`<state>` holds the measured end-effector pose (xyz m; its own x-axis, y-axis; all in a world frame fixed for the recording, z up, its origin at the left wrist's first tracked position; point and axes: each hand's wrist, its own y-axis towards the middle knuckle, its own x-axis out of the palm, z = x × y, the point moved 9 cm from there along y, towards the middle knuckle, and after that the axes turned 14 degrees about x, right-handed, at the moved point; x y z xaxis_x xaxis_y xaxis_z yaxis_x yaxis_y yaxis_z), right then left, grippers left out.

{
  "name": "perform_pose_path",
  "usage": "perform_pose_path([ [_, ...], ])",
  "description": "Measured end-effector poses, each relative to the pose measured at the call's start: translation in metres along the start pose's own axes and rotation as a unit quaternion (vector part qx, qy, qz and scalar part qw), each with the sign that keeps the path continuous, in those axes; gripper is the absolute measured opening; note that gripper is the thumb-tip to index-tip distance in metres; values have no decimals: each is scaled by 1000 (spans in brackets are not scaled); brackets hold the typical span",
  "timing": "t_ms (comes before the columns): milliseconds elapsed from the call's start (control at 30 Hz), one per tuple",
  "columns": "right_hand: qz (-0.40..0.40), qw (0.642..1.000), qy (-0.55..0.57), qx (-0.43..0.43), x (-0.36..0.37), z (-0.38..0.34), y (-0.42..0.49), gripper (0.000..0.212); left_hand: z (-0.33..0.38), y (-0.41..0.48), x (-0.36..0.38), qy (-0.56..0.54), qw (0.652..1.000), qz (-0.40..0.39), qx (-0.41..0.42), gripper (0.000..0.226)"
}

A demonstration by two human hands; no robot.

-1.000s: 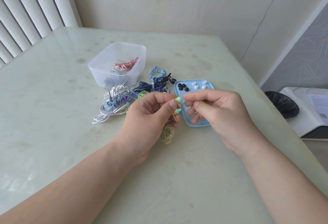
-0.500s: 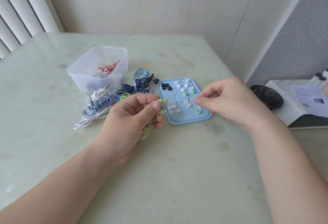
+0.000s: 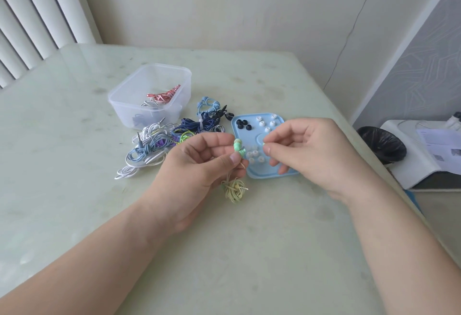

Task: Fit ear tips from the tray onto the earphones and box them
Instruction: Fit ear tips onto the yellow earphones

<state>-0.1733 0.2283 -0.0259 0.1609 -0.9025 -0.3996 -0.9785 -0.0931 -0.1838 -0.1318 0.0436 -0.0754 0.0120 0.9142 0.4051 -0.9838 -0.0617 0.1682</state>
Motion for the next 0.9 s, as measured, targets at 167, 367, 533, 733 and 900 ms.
perform_pose_path([
  [167,-58,993,104,7,25,0,-4,19,0,0,1,-13,1000,-1,-6,42],
  [367,-62,989,132,16,30,1,-1,17,1,0,0,-17,1000,6,-4,43],
  [533,-70,988,139,3,32,0,-1,19,0,0,-3,-5,1000,21,-5,41],
  [733,-68,990,114,-43,33,-5,-4,22,0,0,-4,-1,1000,30,-4,40],
  [900,-79,980,182,-22,32,-1,1,17,0,0,-4,-1,1000,27,-5,43],
])
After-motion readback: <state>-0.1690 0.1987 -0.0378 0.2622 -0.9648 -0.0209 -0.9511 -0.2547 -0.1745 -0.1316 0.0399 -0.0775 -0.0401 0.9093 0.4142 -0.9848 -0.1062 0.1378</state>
